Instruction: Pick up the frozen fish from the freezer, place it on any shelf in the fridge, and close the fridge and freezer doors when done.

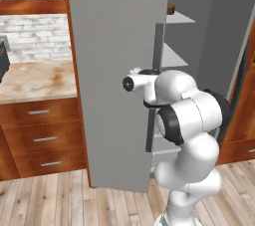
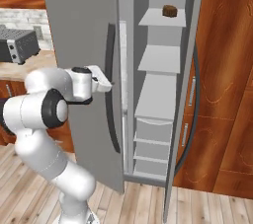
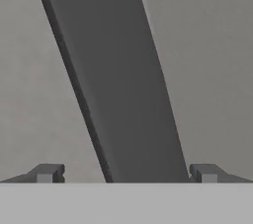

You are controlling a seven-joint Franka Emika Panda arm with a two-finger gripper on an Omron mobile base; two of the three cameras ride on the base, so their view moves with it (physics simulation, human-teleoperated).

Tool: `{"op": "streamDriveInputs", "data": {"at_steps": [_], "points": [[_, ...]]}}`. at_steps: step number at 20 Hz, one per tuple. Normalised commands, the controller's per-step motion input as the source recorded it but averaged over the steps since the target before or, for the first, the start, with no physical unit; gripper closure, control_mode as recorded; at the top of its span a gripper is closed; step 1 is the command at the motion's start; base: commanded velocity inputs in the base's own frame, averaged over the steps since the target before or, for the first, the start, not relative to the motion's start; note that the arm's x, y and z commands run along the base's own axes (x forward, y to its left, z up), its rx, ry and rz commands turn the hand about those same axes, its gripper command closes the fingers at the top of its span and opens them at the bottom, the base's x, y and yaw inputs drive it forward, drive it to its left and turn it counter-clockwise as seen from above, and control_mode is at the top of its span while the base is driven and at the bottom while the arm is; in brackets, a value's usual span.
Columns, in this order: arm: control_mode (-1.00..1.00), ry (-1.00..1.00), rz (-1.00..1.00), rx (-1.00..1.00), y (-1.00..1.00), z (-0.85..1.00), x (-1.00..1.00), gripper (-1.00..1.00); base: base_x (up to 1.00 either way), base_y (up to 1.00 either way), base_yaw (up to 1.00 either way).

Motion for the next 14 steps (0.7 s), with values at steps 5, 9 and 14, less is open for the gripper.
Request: {"op": "streamDriveInputs", "data": {"at_steps": [5, 9, 14], "points": [[-1.0, 0.0, 0.02, 0.0, 0.0, 0.0, 0.71, -1.0, 0.0, 0.0, 0.0], [-1.0, 0.0, 0.03, 0.0, 0.0, 0.0, 0.63, -1.0, 0.0, 0.0, 0.0], [-1.0, 0.0, 0.0, 0.0, 0.0, 0.0, 0.6, -1.0, 0.0, 0.0, 0.0]]}}
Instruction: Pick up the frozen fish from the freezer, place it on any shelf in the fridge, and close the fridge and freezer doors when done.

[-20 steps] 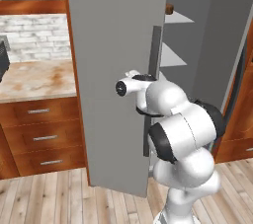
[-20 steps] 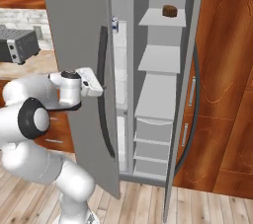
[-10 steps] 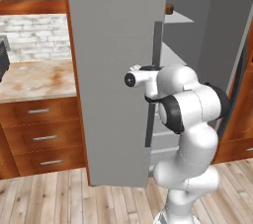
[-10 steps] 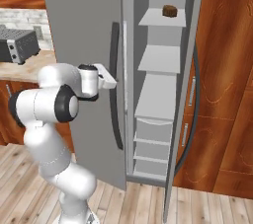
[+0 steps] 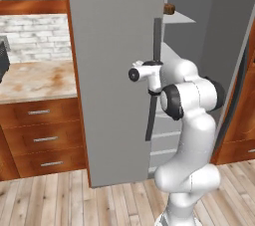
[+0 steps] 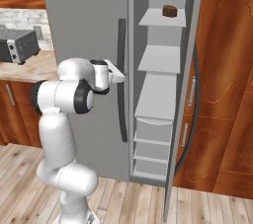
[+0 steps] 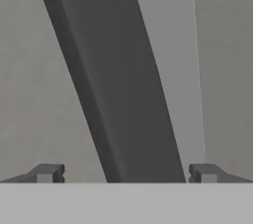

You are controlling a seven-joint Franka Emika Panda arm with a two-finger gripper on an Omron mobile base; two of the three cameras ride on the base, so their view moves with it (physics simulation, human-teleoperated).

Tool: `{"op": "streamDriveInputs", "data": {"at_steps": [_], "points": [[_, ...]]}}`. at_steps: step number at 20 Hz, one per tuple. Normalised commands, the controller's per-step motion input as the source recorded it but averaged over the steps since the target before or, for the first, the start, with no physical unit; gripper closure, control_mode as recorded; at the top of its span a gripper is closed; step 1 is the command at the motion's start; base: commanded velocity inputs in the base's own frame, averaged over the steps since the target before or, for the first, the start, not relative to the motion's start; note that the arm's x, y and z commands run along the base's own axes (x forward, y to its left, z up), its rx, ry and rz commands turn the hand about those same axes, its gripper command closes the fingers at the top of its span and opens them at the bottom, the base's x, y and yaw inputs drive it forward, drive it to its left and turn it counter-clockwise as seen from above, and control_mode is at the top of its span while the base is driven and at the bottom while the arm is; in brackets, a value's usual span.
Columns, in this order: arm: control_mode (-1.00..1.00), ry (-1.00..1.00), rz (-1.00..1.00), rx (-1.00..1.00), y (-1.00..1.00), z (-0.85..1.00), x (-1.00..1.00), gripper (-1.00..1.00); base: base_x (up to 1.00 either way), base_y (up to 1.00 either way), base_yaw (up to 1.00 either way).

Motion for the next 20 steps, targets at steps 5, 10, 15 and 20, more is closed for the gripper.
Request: {"op": "streamDriveInputs", "data": {"at_steps": [5, 10, 15, 20], "points": [[-1.0, 0.0, 0.0, 0.0, 0.0, 0.0, 0.63, -1.0, 0.0, 0.0, 0.0], [-1.0, 0.0, 0.0, 0.0, 0.0, -0.01, 0.62, -1.0, 0.0, 0.0, 0.0], [-1.0, 0.0, 0.0, 0.0, 0.0, -0.02, 0.48, -1.0, 0.0, 0.0, 0.0], [-1.0, 0.05, 0.0, 0.0, 0.02, 0.26, 0.0, -1.0, 0.0, 0.0, 0.0]]}}
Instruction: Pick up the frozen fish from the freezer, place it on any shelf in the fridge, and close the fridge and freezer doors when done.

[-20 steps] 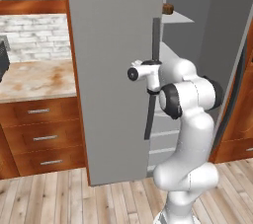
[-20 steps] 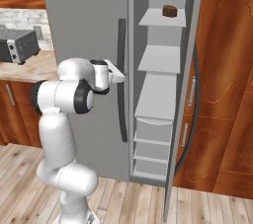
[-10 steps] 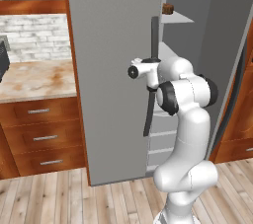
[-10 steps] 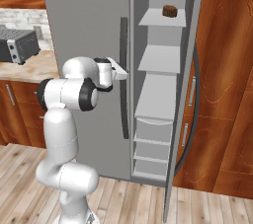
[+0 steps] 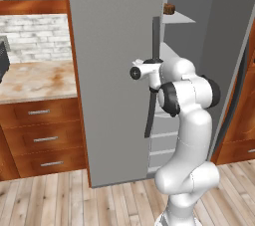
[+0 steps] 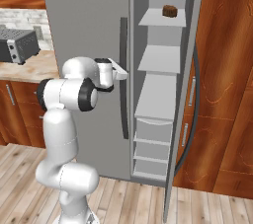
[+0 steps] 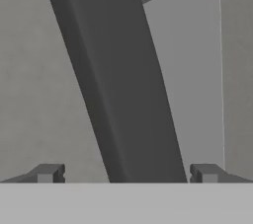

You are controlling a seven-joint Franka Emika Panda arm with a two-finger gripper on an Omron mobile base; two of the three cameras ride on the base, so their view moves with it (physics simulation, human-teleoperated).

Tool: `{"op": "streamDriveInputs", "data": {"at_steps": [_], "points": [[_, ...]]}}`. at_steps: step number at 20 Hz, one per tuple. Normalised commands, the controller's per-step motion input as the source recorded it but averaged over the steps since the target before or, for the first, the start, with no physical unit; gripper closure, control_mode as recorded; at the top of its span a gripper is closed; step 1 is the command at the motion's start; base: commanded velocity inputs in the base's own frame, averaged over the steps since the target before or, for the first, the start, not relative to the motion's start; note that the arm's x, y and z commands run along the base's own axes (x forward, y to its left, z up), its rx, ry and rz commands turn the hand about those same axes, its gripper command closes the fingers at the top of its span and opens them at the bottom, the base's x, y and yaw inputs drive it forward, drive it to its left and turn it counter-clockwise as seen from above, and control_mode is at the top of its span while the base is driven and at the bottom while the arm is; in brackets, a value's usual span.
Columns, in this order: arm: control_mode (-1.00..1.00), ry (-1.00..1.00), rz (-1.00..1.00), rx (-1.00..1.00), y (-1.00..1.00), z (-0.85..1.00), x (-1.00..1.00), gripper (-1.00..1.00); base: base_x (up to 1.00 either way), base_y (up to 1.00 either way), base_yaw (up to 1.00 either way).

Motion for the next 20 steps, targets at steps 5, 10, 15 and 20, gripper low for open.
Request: {"op": "streamDriveInputs", "data": {"at_steps": [5, 10, 15, 20], "points": [[-1.0, -0.01, 0.0, 0.0, 0.07, 0.93, -0.03, -1.0, 0.0, 0.0, 0.0], [-1.0, -0.11, 0.0, 0.0, 0.01, 1.0, -0.27, -1.0, 0.0, 0.0, 0.0], [-1.0, -0.07, 0.0, 0.0, 0.0, 1.0, -0.54, -1.0, 0.0, 0.0, 0.0], [-1.0, -0.01, 0.0, 0.0, 0.0, 1.0, -0.72, -1.0, 0.0, 0.0, 0.0]]}}
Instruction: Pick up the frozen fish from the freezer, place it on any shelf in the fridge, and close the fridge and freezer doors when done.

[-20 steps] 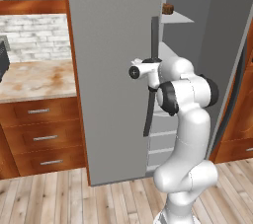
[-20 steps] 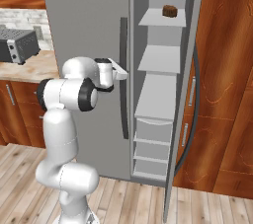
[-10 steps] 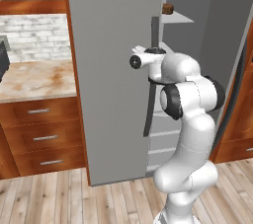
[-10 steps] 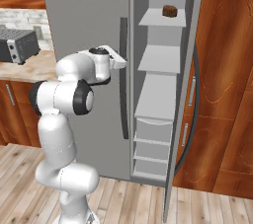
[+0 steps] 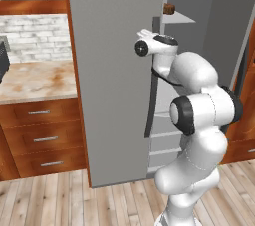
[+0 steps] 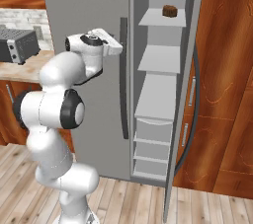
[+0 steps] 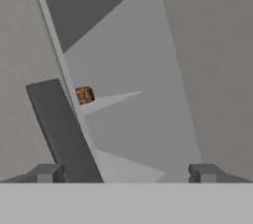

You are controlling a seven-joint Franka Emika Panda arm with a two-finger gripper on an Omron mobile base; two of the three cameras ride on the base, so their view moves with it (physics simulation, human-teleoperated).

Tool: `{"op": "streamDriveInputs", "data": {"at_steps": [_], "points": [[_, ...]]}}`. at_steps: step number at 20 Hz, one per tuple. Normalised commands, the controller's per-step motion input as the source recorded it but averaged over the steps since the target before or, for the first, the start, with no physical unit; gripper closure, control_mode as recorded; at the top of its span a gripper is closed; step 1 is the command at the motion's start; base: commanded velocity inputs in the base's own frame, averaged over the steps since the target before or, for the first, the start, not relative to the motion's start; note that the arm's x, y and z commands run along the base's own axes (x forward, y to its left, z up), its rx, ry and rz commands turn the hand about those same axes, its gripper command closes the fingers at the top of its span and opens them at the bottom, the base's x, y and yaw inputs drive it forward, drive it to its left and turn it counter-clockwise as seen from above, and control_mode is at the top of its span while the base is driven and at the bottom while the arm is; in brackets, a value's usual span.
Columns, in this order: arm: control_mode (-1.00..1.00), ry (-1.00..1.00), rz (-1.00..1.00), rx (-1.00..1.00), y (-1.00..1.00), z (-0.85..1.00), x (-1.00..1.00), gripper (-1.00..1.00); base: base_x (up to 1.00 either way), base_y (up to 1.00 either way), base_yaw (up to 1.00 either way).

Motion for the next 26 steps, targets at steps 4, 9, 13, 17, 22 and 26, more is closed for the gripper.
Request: {"op": "streamDriveInputs", "data": {"at_steps": [4, 9, 13, 17, 22, 26], "points": [[-1.0, 0.0, 0.0, 0.0, 0.0, 1.0, -0.99, -1.0, 0.0, 0.0, 0.0], [-1.0, 0.0, 0.11, 0.0, -0.2, 0.79, -1.0, -1.0, 0.0, 0.0, 0.0], [-1.0, 0.0, 0.21, 0.0, -0.58, 0.13, -1.0, -1.0, 0.0, 0.0, 0.0], [-1.0, 0.02, 0.26, 0.0, -0.6, 0.0, -1.0, -1.0, 0.0, 0.0, 0.0], [-1.0, 0.07, 0.29, 0.0, -0.41, 0.04, -1.0, -1.0, 0.0, 0.0, 0.0], [-1.0, 0.13, 0.31, 0.0, -0.34, 0.13, -1.0, -1.0, 0.0, 0.0, 0.0]]}}
